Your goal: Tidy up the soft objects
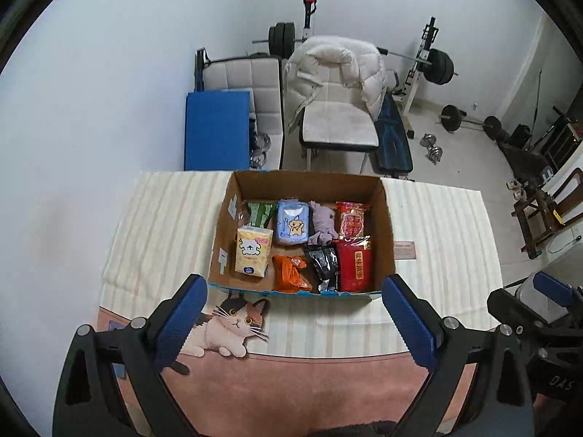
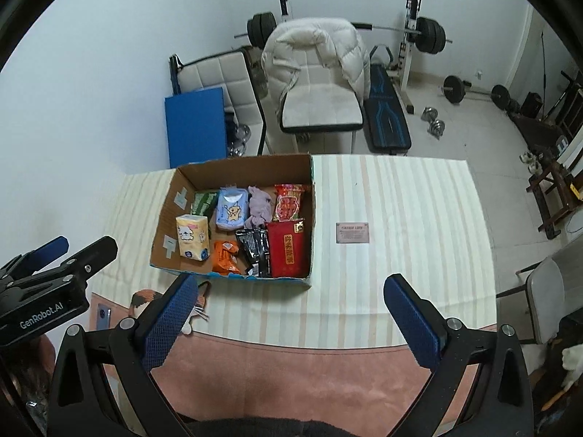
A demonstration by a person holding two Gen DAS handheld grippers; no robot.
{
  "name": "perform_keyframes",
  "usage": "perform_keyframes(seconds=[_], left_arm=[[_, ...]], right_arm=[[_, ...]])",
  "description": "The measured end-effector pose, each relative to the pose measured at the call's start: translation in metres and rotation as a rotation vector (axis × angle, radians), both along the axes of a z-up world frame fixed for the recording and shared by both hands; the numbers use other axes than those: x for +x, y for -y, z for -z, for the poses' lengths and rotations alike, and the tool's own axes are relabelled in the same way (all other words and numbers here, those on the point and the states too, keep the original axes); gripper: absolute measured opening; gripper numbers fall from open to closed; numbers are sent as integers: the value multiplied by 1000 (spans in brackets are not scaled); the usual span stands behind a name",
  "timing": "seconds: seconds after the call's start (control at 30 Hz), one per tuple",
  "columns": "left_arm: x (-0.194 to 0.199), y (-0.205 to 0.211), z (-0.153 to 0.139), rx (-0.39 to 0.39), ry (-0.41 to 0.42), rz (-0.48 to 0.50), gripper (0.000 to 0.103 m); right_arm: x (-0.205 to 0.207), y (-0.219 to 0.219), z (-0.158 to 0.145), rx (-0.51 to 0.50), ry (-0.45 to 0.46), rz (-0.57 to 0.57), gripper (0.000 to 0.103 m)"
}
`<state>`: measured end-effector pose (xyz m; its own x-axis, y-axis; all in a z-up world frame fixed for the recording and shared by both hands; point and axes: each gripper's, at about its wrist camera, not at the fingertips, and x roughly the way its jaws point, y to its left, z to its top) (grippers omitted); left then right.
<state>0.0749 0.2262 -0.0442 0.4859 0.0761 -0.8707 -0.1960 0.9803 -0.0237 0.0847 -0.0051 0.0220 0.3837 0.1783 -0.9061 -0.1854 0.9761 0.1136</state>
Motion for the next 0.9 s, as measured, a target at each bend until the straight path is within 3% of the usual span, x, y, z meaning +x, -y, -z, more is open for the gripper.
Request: perform_keyframes(seconds=[0.2, 0.47, 0.9], left_arm=[[-22, 8, -14, -35, 8, 14, 99], [-34, 17, -30, 1, 38, 32, 99], [-32, 22, -28, 29, 73, 29, 99]], right_arm=[[-26, 8, -31, 2, 52, -1, 103], [-44, 15, -50, -3, 80, -14, 103], [-44, 21, -55, -20, 131, 21, 103]])
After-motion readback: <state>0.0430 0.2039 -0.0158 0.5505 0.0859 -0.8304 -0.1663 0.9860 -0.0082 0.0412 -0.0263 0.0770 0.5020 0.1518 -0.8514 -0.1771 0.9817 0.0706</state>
